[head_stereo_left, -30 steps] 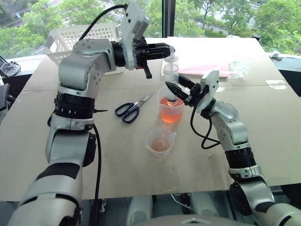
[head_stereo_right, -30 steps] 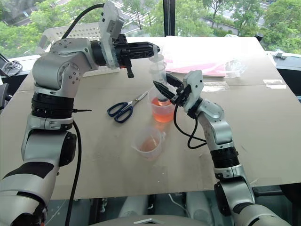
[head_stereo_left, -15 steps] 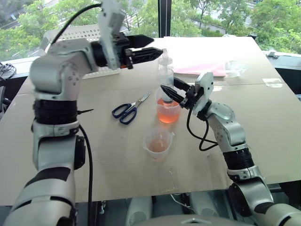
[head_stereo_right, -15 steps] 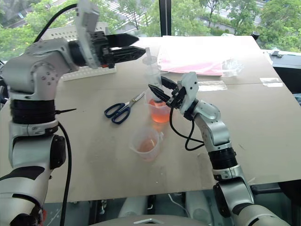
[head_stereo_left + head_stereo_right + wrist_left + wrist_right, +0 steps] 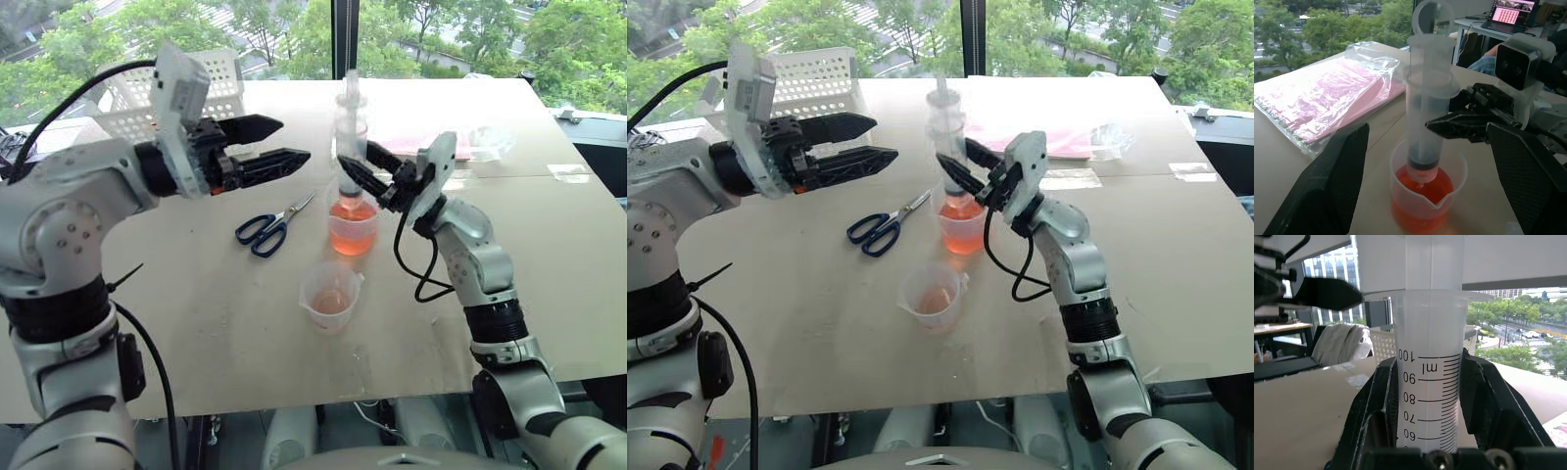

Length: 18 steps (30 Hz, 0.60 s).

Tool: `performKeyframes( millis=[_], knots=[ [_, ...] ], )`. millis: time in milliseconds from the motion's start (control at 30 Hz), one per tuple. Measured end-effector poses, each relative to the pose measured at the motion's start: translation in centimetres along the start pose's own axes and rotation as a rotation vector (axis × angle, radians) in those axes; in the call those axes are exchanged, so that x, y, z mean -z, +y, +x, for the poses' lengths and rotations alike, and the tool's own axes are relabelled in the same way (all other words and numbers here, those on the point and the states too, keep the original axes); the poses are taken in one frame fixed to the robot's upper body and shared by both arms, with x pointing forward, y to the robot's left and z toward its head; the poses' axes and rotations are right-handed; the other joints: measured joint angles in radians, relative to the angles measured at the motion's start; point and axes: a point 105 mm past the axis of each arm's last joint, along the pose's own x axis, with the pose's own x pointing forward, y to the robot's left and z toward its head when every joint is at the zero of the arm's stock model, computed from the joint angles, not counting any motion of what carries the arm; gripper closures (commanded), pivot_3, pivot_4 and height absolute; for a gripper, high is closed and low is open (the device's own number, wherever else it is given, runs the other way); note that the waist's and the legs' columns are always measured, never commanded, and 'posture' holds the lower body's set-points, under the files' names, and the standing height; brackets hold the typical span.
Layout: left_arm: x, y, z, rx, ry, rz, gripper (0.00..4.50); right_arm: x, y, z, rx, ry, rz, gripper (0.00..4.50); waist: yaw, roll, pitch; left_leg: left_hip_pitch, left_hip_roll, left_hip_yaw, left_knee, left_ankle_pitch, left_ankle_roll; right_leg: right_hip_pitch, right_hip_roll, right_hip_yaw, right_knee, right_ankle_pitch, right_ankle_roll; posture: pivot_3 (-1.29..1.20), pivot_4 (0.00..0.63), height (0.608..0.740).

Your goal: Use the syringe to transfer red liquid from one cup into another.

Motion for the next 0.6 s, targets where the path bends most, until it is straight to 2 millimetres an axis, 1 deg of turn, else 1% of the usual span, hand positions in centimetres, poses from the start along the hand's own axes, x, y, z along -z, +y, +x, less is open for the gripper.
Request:
performKeyframes(
  millis=[100, 233, 300, 367, 433, 533, 600],
  knots=[
    [0.5, 0.1, -0.6, -0.027, -0.008, -0.013, 0.61, -0.3, -0.4, -0.1, 0.015, -0.005, -0.006, 3.16, 0.000, 0.000, 0.000, 0.000, 0.000, 0.000, 0.000, 0.000, 0.000, 0.000, 0.000, 0.000, 0.000, 0.000, 0.000, 0.00, 0.150, 0.740],
    [0.9, -0.3, -0.9, -0.032, -0.013, -0.022, 0.61, 0.4, -0.8, -0.3, 0.019, 0.039, -0.041, 3.16, 0.001, 0.000, 0.000, 0.000, 0.000, 0.001, 0.000, 0.000, 0.000, 0.000, 0.000, 0.000, 0.000, 0.000, 0.000, 0.00, 0.150, 0.740],
    [1.1, -0.4, -1.2, -0.037, -0.009, -0.028, 0.61, 0.4, -0.7, -0.2, 0.015, 0.033, -0.033, 3.16, 0.000, 0.000, 0.000, 0.000, 0.000, 0.001, 0.000, 0.000, 0.000, 0.000, 0.000, 0.000, 0.000, 0.000, 0.000, 0.00, 0.150, 0.740],
    [1.7, -0.8, -1.4, -0.029, -0.007, -0.036, 0.61, 0.3, -0.7, -0.1, 0.015, 0.027, -0.014, 3.16, -0.002, 0.000, 0.000, 0.000, 0.000, 0.001, 0.000, 0.000, 0.000, 0.000, 0.000, 0.000, 0.000, 0.000, 0.000, 0.00, 0.150, 0.740],
    [2.3, -1.5, -1.8, -0.011, -0.022, -0.034, 0.61, 0.2, -0.9, -0.2, 0.025, 0.018, 0.020, 3.16, -0.004, 0.000, 0.000, 0.000, 0.000, 0.001, -0.001, 0.000, 0.000, 0.000, -0.001, 0.001, -0.001, 0.000, 0.000, 0.00, 0.150, 0.740],
    [3.0, -2.8, -2.4, 0.019, -0.046, -0.045, 0.61, -0.5, -1.4, -0.3, 0.053, -0.024, 0.099, 3.16, -0.004, 0.000, 0.000, 0.000, 0.001, 0.000, -0.001, 0.000, 0.000, 0.000, -0.001, 0.001, -0.001, 0.000, 0.000, 0.00, 0.150, 0.740],
    [3.3, -3.3, -3.4, 0.023, -0.060, -0.061, 0.61, -1.6, -1.1, -0.2, 0.032, -0.057, 0.118, 3.16, -0.004, 0.000, 0.000, 0.000, 0.001, 0.000, -0.001, 0.000, 0.000, 0.000, -0.002, 0.001, -0.001, 0.000, 0.000, 0.00, 0.150, 0.740]
  ],
)
